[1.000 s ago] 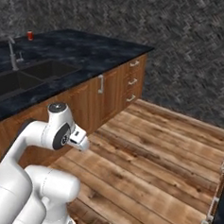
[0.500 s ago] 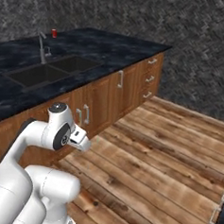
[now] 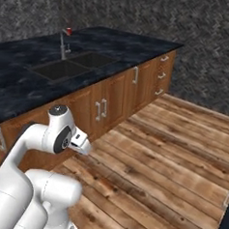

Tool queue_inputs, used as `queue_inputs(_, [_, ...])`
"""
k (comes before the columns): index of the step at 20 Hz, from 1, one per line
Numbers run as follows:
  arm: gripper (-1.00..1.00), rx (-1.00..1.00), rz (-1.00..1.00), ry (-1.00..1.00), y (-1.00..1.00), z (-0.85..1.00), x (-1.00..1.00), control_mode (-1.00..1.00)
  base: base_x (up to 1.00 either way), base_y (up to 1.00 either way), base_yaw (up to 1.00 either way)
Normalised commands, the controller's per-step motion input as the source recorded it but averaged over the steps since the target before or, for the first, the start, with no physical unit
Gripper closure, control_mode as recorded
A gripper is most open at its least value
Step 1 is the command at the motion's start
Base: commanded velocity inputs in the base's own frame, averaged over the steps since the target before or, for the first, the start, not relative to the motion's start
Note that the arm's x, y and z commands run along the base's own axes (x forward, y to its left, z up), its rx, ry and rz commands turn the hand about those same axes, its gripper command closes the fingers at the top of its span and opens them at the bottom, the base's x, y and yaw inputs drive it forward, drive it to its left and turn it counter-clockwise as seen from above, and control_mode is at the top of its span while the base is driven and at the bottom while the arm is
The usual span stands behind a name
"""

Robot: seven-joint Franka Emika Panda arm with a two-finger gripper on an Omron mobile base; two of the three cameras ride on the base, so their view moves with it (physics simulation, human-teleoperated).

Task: Four empty soda cans are scattered around the kitchen. Gather all the cans and cluster them next to the stove for recycling.

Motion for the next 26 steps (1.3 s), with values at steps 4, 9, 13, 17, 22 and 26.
queue_inputs(4, [-1.0,0.0,0.0,0.0,0.0,0.0,0.0,1.0,-0.75,0.38,-0.06])
queue_inputs(9, [-1.0,0.0,0.0,0.0,0.0,0.0,0.0,1.0,-0.75,0.38,-0.09])
queue_inputs(13, [-1.0,0.0,0.0,0.0,0.0,0.0,0.0,1.0,-0.73,0.45,-0.13])
queue_inputs(17, [-1.0,0.0,0.0,0.0,0.0,0.0,0.0,1.0,-0.73,0.45,-0.13])
queue_inputs(22, [-1.0,0.0,0.0,0.0,0.0,0.0,0.0,1.0,-0.73,0.46,-0.09])
queue_inputs(26, [-1.0,0.0,0.0,0.0,0.0,0.0,0.0,1.0,-0.67,0.5,-0.07])
